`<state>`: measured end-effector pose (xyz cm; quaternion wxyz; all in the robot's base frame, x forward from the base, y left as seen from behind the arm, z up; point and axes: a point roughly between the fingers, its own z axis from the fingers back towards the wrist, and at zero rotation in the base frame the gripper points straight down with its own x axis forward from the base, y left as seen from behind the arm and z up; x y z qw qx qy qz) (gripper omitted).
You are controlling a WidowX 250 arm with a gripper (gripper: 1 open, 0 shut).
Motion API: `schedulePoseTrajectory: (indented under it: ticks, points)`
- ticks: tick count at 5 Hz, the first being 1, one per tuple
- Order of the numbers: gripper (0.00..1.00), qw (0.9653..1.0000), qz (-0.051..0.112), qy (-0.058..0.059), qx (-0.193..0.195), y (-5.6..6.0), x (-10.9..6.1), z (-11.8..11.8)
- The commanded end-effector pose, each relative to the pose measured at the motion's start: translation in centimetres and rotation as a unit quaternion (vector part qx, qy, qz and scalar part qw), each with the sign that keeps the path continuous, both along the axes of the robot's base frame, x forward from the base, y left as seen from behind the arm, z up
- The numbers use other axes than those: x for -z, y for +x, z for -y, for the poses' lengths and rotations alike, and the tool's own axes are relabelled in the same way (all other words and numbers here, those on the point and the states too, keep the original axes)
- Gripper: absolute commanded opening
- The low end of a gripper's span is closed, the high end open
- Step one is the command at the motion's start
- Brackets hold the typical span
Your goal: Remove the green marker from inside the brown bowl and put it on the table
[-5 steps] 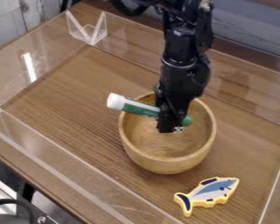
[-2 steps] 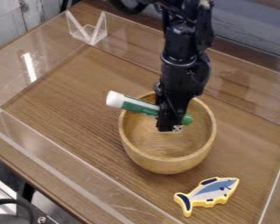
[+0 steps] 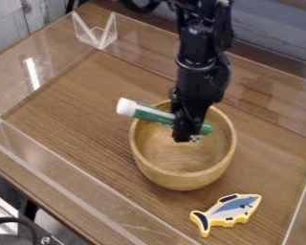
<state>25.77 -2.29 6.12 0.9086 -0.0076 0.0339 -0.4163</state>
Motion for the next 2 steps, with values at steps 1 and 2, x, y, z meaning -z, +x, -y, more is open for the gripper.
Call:
schedulePoseTrajectory:
  ticks: [1,2]
  points:
    - [0.0,0.9995,0.033,-0.005,-0.001,0.56,-1.79,-0.24]
    - [0.0,0.9994,0.033,-0.008,0.002,0.39,-1.98,-0.34]
